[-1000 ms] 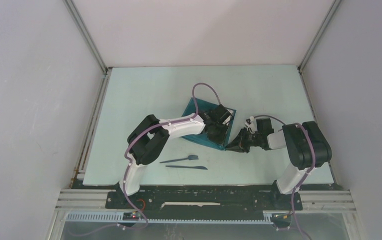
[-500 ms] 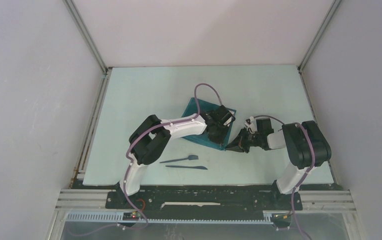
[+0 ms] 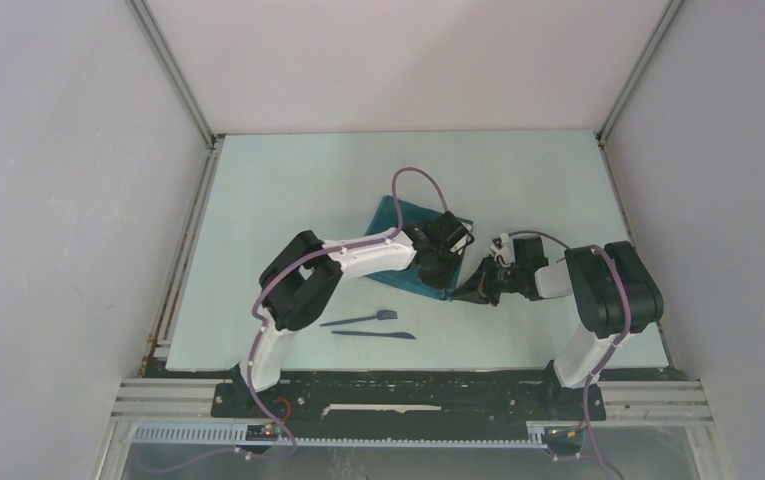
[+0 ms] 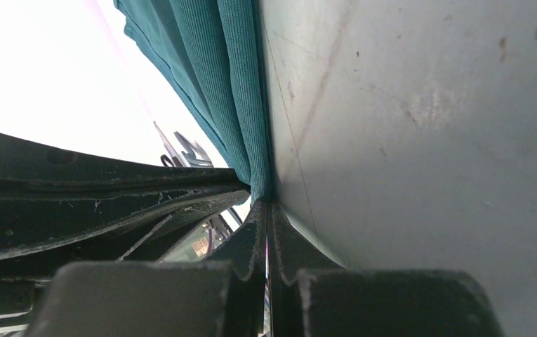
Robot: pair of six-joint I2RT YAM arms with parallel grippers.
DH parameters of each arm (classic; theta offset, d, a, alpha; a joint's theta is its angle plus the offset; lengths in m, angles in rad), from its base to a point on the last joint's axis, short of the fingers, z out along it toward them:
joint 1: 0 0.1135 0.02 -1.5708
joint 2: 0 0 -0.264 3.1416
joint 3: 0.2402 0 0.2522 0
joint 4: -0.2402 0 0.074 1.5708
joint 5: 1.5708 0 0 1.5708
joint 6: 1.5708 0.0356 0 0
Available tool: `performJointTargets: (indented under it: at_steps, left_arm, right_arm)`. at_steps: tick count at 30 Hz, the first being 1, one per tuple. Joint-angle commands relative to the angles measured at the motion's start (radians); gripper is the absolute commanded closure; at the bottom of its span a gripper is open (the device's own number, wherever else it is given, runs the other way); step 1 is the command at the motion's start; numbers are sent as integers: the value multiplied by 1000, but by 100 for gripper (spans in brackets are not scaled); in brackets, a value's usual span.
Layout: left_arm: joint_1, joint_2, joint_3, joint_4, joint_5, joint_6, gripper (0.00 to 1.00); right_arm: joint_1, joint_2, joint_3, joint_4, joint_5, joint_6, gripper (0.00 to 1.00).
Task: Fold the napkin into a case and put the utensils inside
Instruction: Smooth out the lower triangle-folded napkin at the center of the board.
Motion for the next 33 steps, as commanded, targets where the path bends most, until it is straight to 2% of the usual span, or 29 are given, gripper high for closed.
performJointTargets:
  at_steps: [1, 17, 25, 30, 32, 33]
  left_arm:
    - [-22, -59, 34, -3, 23, -14, 100]
    - [-32, -69, 78, -1, -7, -21, 100]
    - [-36, -35, 69, -5, 26, -23, 100]
    - [-38, -36, 54, -11, 19, -15, 100]
    - [-37, -39, 58, -16, 26, -13, 95]
    - [-37, -43, 62, -16, 29, -14, 85]
  right_arm:
    - [3, 7, 24, 40, 3, 8, 100]
    - [12, 6, 24, 31, 7, -1, 100]
    - [12, -14, 24, 12, 19, -1, 100]
    - [5, -52, 23, -52, 44, -17, 92]
    - [2, -81, 23, -96, 66, -30, 86]
    - [0, -99, 22, -122, 77, -38, 82]
